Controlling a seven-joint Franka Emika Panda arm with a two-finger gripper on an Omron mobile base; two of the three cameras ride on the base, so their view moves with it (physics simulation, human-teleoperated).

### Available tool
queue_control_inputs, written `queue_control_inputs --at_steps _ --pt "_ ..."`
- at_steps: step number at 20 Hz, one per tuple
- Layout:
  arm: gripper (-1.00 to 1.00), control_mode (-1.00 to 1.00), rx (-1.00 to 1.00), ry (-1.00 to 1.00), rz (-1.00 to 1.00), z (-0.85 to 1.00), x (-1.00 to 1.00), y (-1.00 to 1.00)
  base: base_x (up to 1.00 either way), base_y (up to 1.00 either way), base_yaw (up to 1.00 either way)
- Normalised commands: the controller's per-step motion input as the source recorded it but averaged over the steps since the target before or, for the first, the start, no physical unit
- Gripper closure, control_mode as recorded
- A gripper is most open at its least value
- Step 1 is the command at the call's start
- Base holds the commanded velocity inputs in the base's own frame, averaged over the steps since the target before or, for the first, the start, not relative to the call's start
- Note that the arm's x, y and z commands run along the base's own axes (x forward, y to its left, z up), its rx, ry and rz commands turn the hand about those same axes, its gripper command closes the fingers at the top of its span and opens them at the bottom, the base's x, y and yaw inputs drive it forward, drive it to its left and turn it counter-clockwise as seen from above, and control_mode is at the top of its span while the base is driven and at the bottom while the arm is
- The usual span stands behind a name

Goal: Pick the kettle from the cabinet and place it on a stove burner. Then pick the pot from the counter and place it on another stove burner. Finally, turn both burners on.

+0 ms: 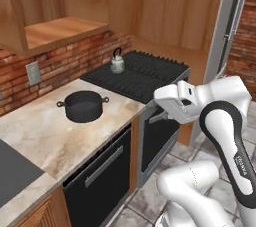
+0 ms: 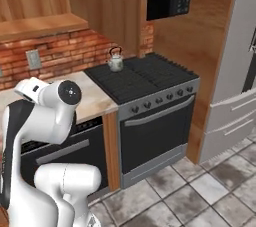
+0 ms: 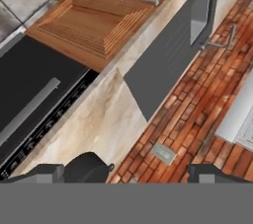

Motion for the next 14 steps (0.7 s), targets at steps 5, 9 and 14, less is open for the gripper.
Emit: queue_control_inputs --at_steps 5,9,14 --pt "-1.0 1.0 0.0 0.0 0.0 0.0 0.0 0.0 0.06 0.66 -0.22" --pt "-1.0 1.0 0.0 0.0 0.0 0.0 0.0 0.0 0.18 0.53 -0.22" --pt "-1.0 1.0 0.0 0.0 0.0 0.0 0.0 0.0 0.29 0.48 -0.22"
